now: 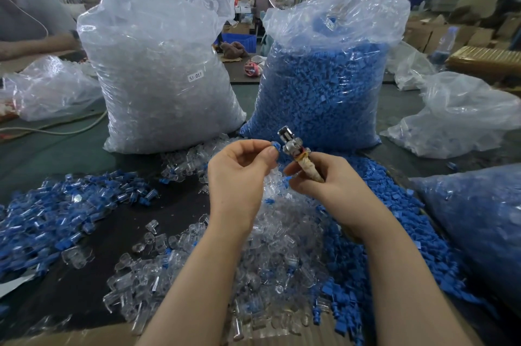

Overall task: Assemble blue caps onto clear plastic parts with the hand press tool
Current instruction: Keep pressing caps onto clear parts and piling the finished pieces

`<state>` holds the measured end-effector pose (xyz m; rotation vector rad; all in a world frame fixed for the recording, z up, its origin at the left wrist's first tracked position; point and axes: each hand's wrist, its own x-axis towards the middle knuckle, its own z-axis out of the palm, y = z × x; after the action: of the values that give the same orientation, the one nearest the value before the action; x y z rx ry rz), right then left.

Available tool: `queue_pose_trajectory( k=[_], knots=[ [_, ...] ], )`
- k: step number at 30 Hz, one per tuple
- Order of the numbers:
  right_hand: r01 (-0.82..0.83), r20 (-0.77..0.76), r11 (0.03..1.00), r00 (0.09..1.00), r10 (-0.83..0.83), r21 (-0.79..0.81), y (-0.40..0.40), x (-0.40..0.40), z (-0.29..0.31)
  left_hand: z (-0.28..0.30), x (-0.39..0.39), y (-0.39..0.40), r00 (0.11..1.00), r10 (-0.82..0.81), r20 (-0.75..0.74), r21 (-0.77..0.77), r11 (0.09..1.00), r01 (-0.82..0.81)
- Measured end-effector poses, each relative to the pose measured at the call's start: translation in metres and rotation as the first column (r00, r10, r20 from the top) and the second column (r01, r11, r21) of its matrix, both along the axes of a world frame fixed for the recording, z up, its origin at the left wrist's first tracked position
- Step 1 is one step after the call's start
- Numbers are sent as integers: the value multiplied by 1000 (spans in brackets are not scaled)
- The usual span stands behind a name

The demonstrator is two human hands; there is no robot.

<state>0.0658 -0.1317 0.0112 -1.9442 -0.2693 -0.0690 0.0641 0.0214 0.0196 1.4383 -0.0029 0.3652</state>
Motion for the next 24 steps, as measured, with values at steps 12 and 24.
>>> queue_pose_trajectory(
  k=[12, 24],
  knots=[
    [-37, -12, 994, 999, 36, -100, 3, 0, 1, 0, 3, 5, 999, -29, 36, -15, 999, 29],
    [-51, -32, 987, 998, 46, -153, -1, 2, -4, 0, 2, 7, 998, -51, 23, 23, 998, 50]
  ],
)
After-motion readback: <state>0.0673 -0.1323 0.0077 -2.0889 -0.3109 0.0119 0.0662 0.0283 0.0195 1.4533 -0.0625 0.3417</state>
